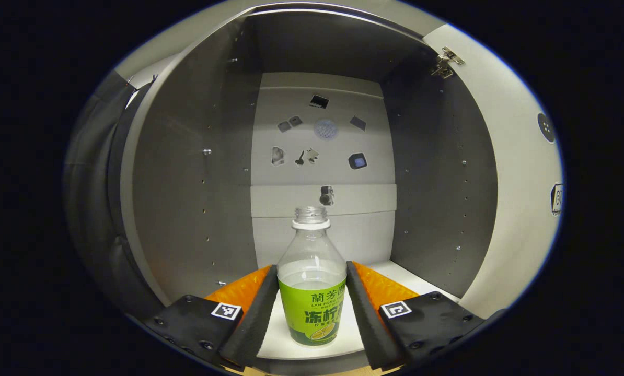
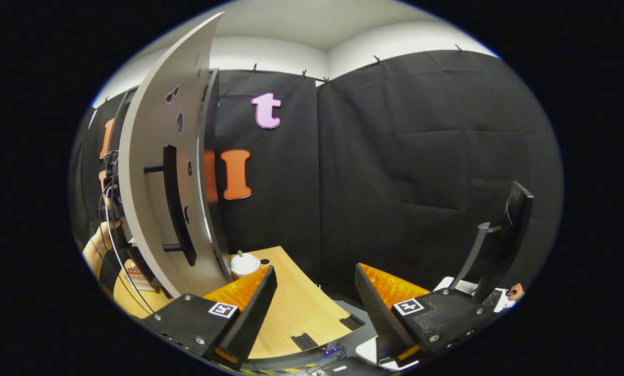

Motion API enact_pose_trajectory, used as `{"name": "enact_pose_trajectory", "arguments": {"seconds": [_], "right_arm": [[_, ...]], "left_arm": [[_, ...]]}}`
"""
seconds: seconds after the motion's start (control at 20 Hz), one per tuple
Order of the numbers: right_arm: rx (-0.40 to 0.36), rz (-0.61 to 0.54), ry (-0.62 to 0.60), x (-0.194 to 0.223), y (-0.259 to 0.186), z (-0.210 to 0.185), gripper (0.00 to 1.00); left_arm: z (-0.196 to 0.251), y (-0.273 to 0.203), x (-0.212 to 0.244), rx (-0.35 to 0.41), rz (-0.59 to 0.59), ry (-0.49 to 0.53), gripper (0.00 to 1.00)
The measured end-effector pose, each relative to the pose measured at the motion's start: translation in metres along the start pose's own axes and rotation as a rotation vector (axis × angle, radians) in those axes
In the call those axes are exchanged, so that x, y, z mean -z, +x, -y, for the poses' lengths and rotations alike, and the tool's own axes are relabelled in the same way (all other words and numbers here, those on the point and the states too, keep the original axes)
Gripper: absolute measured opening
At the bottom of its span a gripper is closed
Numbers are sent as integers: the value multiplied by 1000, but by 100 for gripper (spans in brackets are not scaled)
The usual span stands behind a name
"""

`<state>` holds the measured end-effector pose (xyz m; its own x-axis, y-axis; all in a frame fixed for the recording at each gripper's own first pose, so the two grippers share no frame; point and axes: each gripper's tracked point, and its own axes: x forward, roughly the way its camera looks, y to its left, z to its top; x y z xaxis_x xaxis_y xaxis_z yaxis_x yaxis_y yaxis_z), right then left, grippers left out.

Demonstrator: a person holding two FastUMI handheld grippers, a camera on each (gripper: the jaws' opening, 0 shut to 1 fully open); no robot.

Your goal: Open the cabinet door with the right hand, grasp the bottle in the cabinet with the left hand and place it on the coaster, then close the cabinet door with the right hand.

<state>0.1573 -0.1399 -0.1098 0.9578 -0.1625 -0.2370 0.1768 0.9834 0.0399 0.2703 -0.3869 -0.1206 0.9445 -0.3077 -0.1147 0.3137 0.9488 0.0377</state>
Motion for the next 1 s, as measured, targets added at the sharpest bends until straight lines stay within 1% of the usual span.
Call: {"name": "enact_pose_trajectory", "arguments": {"seconds": [0.1, 0.2, 0.4, 0.45, 0.5, 0.65, 0.75, 0.8, 0.85, 1.0], "right_arm": [[-3, 5, -2, -1, 1, -2, 93], [-9, 8, -1, -2, 1, -5, 93], [-35, 12, 1, -4, 4, -18, 93], [-41, 12, 0, -5, 3, -21, 93], [-48, 13, -2, -4, 3, -25, 93], [-62, 15, -6, -5, 0, -34, 93], [-68, 13, 3, -3, -2, -39, 93], [-74, 10, 8, -1, -3, -44, 93], [-78, 6, 10, 1, -4, -47, 93], [-86, -4, 3, 3, -9, -56, 93]], "left_arm": [[0, -18, -5, 30, 6, -41, 81], [-6, -38, -8, 41, 12, -64, 81], [-28, -83, -12, 46, 37, -47, 80], [-33, -96, -10, 45, 37, -40, 82], [-41, -107, -9, 41, 39, -32, 79], [-62, -138, -3, 30, 62, -13, 79], [-74, -153, 13, 28, 51, 14, 81], [-79, -161, 24, 30, 32, 9, 82], [-84, -169, 34, 35, 20, -3, 81], [-102, -196, 60, 34, -6, -61, 81]]}}
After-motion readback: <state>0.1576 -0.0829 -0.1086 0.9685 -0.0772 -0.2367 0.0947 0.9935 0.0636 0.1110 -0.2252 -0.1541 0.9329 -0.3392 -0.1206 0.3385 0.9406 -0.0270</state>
